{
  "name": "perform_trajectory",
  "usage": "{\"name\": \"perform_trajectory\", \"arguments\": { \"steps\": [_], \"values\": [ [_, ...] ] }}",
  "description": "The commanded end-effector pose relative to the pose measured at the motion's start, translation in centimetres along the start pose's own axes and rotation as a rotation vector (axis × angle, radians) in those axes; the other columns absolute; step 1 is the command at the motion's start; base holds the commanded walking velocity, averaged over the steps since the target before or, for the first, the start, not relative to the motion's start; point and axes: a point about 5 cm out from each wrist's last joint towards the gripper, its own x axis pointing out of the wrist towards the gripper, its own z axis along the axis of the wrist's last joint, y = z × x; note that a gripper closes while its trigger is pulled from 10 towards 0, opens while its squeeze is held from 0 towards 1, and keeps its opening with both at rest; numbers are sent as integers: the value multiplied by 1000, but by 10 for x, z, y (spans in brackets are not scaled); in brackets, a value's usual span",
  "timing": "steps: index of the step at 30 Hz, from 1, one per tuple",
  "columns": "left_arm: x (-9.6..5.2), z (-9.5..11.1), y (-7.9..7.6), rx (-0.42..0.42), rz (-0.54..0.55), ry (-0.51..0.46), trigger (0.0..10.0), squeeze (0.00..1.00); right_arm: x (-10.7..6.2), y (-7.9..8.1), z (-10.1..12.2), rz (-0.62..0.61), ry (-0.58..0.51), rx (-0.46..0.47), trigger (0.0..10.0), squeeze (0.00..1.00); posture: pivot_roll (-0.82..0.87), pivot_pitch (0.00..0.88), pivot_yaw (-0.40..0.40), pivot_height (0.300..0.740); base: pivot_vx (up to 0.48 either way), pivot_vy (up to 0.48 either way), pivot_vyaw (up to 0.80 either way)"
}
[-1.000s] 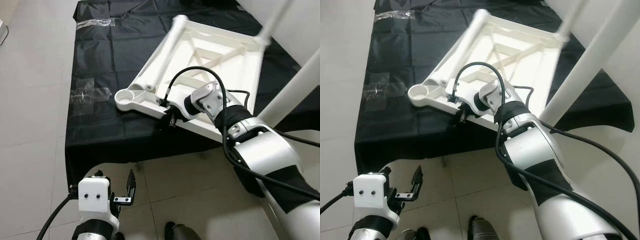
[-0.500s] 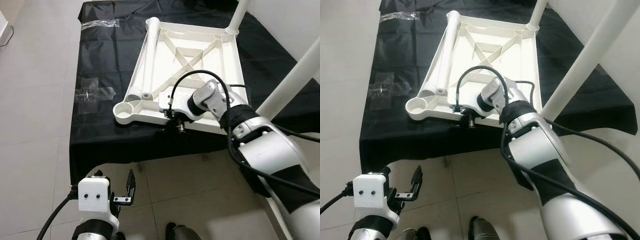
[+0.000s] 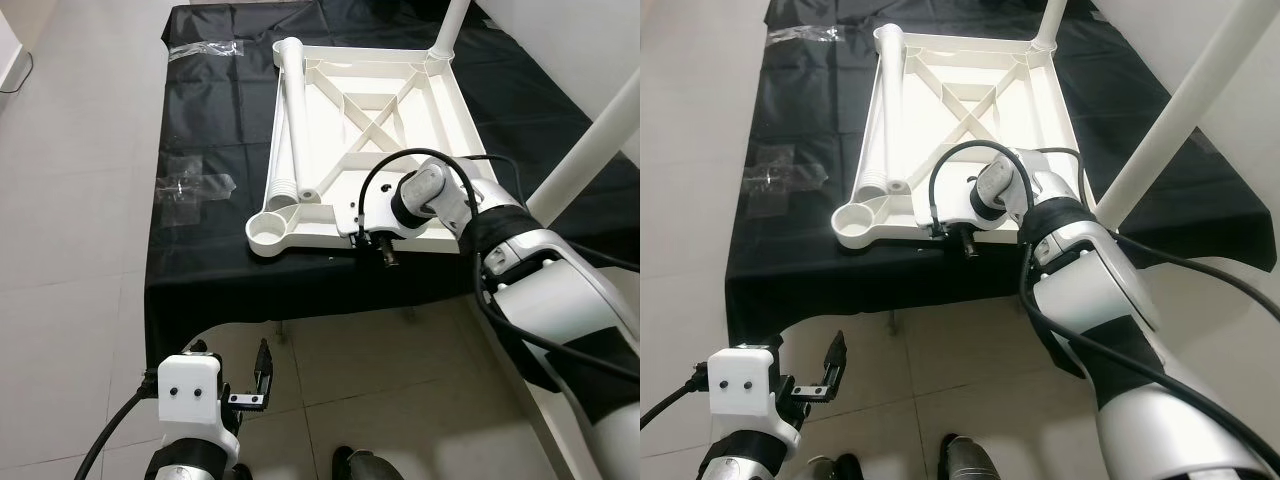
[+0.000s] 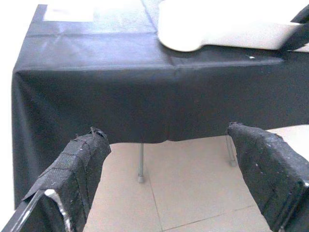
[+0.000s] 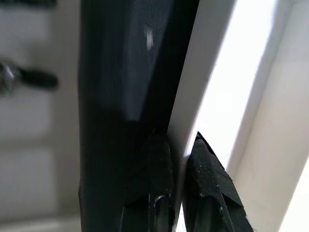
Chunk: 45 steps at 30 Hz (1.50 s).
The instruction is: Building children table
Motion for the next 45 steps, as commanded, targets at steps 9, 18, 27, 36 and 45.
{"name": "perform_trajectory", "arguments": {
  "steps": [9,18,27,36,45],
  "values": [
    [-4,-4,-34,-80,-113,27,10000,0,-1,11,-40,-4,317,-131,0,0,-61,247,-96,740,0,0,0],
    [-4,-4,-34,-79,-113,26,10000,0,-12,15,-73,-55,566,-206,0,0,-62,249,-95,740,0,0,0],
    [-4,-3,-34,-70,-117,26,10000,0,-16,16,-82,-92,648,-242,0,0,-58,249,-92,740,0,0,0],
    [-4,-3,-35,-69,-117,25,10000,0,-22,10,-88,-190,735,-269,0,0,-58,250,-93,740,0,0,0],
    [-4,-3,-35,-70,-116,24,10000,0,-20,11,-87,-196,727,-250,10000,0,-58,250,-93,740,0,0,0]
  ]
}}
